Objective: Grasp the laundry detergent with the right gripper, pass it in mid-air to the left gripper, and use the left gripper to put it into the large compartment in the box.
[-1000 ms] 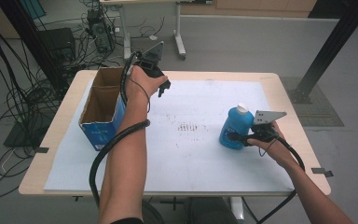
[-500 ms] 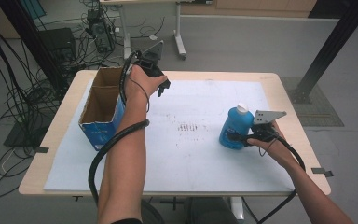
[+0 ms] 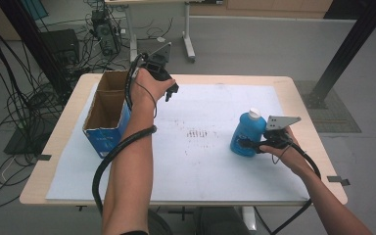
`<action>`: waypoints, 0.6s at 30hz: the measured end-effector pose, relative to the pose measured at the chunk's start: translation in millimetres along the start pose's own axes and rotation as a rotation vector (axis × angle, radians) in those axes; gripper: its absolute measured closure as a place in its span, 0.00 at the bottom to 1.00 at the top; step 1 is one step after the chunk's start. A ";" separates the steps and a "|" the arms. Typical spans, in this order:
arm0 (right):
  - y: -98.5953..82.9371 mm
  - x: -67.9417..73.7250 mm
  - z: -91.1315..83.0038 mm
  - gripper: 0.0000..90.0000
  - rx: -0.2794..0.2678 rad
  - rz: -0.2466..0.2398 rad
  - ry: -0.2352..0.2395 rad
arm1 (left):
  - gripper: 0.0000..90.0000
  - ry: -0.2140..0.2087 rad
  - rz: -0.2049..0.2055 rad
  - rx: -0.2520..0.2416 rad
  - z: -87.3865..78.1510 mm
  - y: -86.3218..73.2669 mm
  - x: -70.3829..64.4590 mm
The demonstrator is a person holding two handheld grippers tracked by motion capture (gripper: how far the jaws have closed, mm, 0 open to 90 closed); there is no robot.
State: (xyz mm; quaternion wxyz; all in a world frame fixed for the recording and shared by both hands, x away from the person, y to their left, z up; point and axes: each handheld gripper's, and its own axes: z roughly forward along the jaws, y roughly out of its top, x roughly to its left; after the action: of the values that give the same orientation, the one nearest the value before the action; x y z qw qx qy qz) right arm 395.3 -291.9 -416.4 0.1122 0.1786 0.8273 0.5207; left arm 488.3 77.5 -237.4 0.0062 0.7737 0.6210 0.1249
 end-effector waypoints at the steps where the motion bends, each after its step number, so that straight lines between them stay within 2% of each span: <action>1: -0.1 -0.2 0.0 0.47 0.000 0.001 0.000 | 0.06 0.002 0.000 -0.001 -0.2 -0.2 0.0; 18: 0.3 0.2 -0.2 0.48 0.004 0.007 -0.003 | 0.06 0.004 -0.001 -0.005 -4.0 -1.5 0.4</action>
State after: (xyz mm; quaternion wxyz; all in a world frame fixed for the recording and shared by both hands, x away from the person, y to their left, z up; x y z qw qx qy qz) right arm 395.1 -291.9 -416.0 0.1111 0.1825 0.8276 0.5191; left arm 486.1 77.6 -233.6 0.0069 0.7732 0.6211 0.1278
